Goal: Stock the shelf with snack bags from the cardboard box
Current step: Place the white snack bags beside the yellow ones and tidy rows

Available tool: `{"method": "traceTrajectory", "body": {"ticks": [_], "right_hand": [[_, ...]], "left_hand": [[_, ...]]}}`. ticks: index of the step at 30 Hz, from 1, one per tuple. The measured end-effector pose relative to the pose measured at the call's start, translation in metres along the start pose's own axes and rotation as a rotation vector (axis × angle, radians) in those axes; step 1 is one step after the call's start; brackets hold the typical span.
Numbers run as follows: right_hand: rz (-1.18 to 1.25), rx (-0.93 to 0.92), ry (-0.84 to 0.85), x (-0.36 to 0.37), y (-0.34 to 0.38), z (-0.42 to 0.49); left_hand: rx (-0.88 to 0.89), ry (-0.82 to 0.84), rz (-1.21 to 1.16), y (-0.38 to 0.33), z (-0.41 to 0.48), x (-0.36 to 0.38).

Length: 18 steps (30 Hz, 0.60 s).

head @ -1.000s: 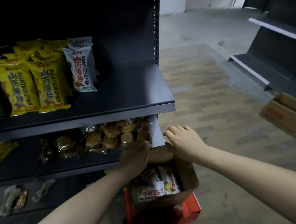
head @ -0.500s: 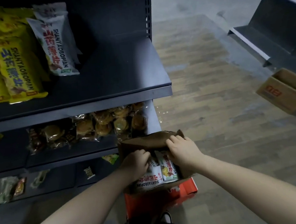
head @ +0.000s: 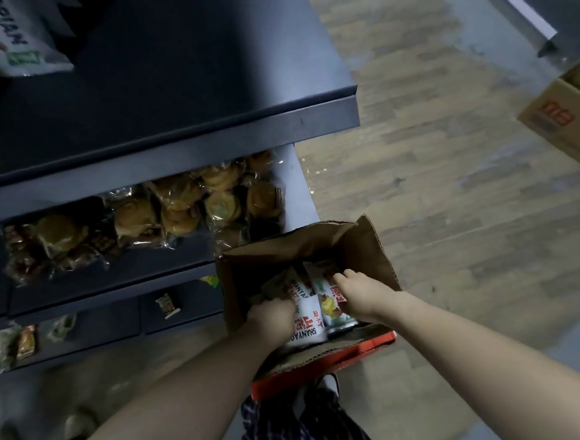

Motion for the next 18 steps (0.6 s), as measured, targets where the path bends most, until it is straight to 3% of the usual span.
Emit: {"method": "traceTrajectory", "body": {"ticks": [6,12,18], "right_hand": [[0.246,0.214,0.036,0.025,-0.029,0.040],[0.350,0.360,0.097,0.062,-0.036,0.071],[0.386,0.466,0.168,0.098,-0.038,0.083]], "left_hand": [[-0.077,0.101,0.021,0.003,0.034,0.046],[-0.005,0.280,-0.054,-0.002,0.053,0.099],[0.021,0.286,0.097,0.001,0.055,0.114]]}}
Point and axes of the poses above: each hand's wrist, its own z-axis towards the middle knuckle, its own x-axis out of the palm, y = z × x, the point moved 8 cm from there along z, towards the middle knuckle, and after that the axes turned 10 degrees about -y, right-handed, at the moved point
